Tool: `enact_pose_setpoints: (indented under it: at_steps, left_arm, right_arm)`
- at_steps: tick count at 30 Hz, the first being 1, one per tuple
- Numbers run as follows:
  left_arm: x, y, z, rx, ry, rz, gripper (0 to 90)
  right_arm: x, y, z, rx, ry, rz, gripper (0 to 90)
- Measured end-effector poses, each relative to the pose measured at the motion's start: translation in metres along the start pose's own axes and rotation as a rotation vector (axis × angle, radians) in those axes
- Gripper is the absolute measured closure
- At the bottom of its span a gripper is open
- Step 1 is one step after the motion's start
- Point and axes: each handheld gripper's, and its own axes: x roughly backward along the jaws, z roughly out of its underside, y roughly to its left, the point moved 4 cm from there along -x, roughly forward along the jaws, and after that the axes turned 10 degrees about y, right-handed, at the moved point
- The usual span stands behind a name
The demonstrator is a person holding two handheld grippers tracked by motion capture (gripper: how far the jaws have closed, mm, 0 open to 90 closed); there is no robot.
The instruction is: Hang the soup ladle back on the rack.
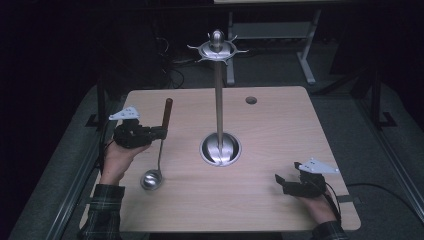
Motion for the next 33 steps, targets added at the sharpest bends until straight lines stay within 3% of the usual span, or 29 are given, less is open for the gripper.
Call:
enact_pose_setpoints:
  at_steps: [18,25,33]
  left_arm:
    - [0.013,-0.01,-0.009,-0.039,-0.045,0.026,73.5]
    - [0.019,-0.021,-0.019,-0.064,-0.075,0.044,73.4]
    - [0.026,-0.035,-0.034,-0.1,-0.093,0.037,73.4]
  right_arm:
    - [0.0,0.0,0.0,0.0,-0.001,0.001,13.4]
    - [0.0,0.0,0.0,-0.001,0.001,0.001,13.5]
    - [0.0,0.0,0.0,-0.004,-0.001,0.0,13.4]
